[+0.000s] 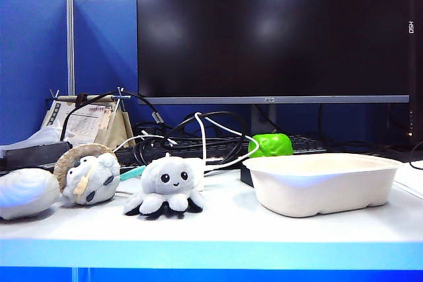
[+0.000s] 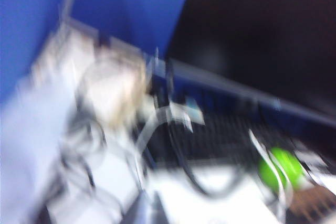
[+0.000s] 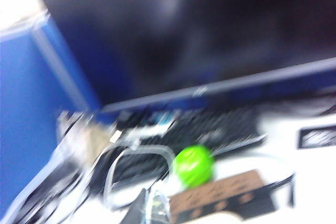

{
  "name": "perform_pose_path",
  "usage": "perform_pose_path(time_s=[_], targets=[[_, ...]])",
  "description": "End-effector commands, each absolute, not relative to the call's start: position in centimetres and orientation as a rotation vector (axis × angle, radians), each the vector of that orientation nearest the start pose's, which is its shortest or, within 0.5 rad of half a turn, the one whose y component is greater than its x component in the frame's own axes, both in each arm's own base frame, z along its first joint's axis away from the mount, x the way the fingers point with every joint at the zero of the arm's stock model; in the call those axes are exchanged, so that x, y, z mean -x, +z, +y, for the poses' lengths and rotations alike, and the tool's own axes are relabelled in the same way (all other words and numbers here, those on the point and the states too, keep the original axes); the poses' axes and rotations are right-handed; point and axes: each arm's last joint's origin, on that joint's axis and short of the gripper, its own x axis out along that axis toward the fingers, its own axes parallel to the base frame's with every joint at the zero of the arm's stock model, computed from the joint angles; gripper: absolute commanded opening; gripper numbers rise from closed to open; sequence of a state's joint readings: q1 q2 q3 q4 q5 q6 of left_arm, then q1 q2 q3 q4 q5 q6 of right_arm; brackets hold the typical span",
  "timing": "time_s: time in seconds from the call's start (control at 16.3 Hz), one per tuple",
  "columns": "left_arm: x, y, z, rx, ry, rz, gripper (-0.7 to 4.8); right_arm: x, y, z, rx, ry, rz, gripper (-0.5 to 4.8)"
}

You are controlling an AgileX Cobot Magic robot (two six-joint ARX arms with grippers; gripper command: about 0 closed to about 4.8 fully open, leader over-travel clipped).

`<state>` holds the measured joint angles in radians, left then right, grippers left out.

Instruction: Identity fluffy octopus among items on the table, put them into the paper lunch box.

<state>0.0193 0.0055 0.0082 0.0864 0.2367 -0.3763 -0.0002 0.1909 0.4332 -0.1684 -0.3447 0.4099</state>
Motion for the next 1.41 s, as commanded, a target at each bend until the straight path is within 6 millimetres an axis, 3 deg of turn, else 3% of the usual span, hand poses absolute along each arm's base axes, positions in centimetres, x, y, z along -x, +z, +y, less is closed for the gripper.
perform_pose_path(time_s=[0.06, 0.25, 0.49, 0.67, 0.86, 1.23, 1.41], targets=[[-9.4, 18.1, -0.7, 0.431, -0.325, -0.039, 0.31, -10.1, 29.0, 1.4, -0.408, 0.471, 0.136, -0.06], [-9.0, 19.3, -1.0, 0.515, -0.399, -0.005, 0.32, -13.5, 29.6, 2.3, -0.431, 0.631, 0.346, -0.06], [-8.6, 18.2, -1.4, 0.587, -0.528, 0.223, 0.36, -16.4, 28.4, 6.5, -0.357, 0.84, 0.554, -0.06], [-8.4, 17.3, -1.5, 0.614, -0.543, 0.327, 0.36, -17.6, 25.8, 10.2, -0.297, 0.922, 0.727, -0.06], [-8.3, 17.1, -1.6, 0.632, -0.578, 0.366, 0.36, -18.4, 24.3, 12.2, -0.267, 0.957, 0.792, -0.06], [-8.2, 17.1, -1.8, 0.663, -0.627, 0.391, 0.36, -20.4, 25.4, 15.5, -0.238, 1.035, 0.814, 0.06], [-8.2, 17.1, -1.8, 0.662, -0.627, 0.391, 0.36, -20.7, 24.5, 17.3, -0.225, 1.088, 0.876, 0.28]])
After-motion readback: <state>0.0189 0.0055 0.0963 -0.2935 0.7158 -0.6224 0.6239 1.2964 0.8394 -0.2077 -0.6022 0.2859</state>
